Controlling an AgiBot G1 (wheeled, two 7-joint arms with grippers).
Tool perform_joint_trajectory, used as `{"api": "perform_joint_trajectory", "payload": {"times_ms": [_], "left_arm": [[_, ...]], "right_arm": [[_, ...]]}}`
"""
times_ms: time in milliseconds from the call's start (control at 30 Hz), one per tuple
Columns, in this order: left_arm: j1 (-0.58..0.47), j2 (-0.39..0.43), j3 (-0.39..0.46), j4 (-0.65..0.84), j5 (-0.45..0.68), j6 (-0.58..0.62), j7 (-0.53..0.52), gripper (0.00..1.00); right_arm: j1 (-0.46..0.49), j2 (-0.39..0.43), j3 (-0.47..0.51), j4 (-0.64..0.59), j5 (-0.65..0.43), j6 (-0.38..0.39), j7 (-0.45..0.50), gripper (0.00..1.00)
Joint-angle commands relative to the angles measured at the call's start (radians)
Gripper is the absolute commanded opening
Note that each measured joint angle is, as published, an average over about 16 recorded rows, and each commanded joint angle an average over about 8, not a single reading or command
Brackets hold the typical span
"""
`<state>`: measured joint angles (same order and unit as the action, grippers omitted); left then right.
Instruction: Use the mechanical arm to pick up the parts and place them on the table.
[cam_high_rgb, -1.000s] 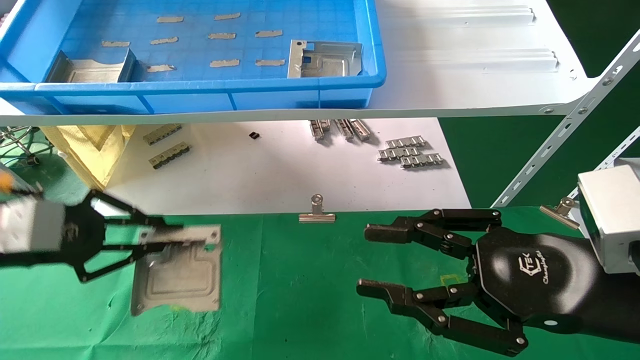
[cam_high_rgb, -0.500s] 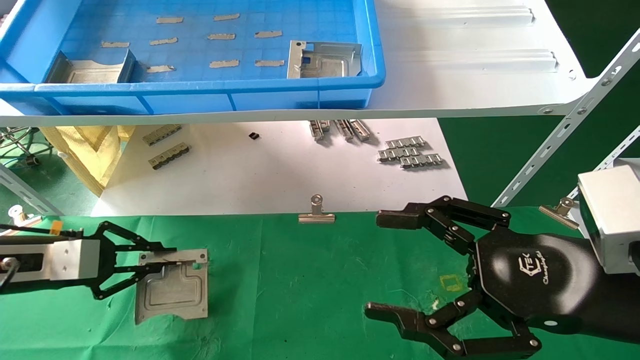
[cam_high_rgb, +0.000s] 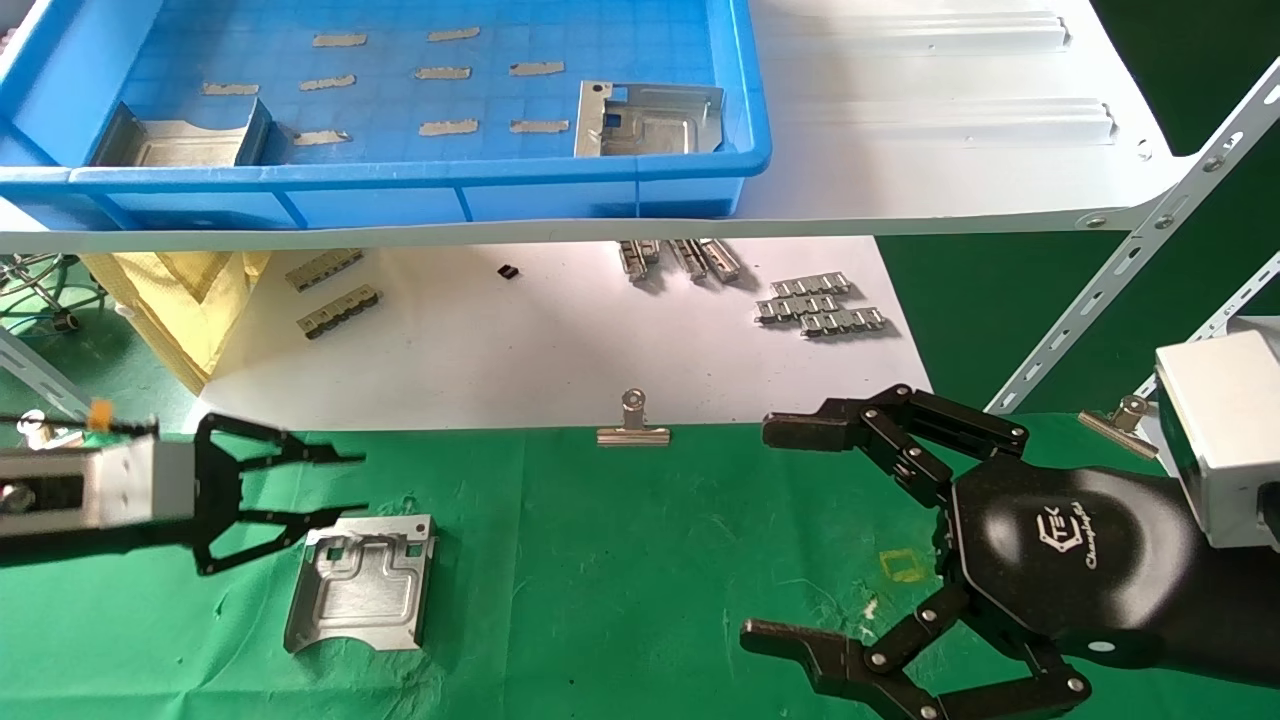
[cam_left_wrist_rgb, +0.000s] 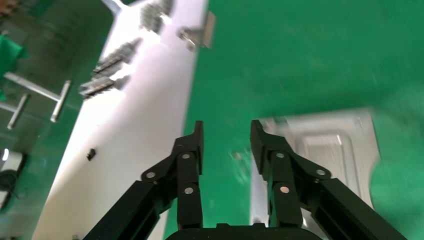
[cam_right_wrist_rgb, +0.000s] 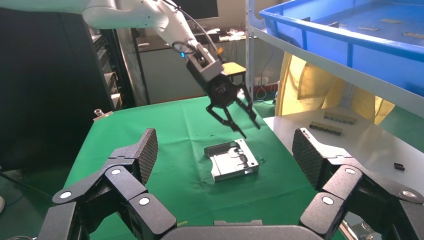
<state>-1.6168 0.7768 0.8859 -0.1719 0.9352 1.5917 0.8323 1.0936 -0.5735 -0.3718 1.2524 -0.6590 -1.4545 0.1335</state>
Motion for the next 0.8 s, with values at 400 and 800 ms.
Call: {"api": "perform_joint_trajectory", "payload": {"times_ms": [400, 800], "left_arm": [[0.124, -0.026, -0.076, -0.026, -0.229, 0.011, -0.296, 1.00], [0.117, -0.027, -0.081, -0.060, -0.195, 0.007, -0.280, 1.00]], "right_arm": [[0.000, 0.000, 0.000, 0.000, 0.000, 0.000, 0.000, 1.00], [0.000, 0.000, 0.000, 0.000, 0.000, 0.000, 0.000, 1.00]]}}
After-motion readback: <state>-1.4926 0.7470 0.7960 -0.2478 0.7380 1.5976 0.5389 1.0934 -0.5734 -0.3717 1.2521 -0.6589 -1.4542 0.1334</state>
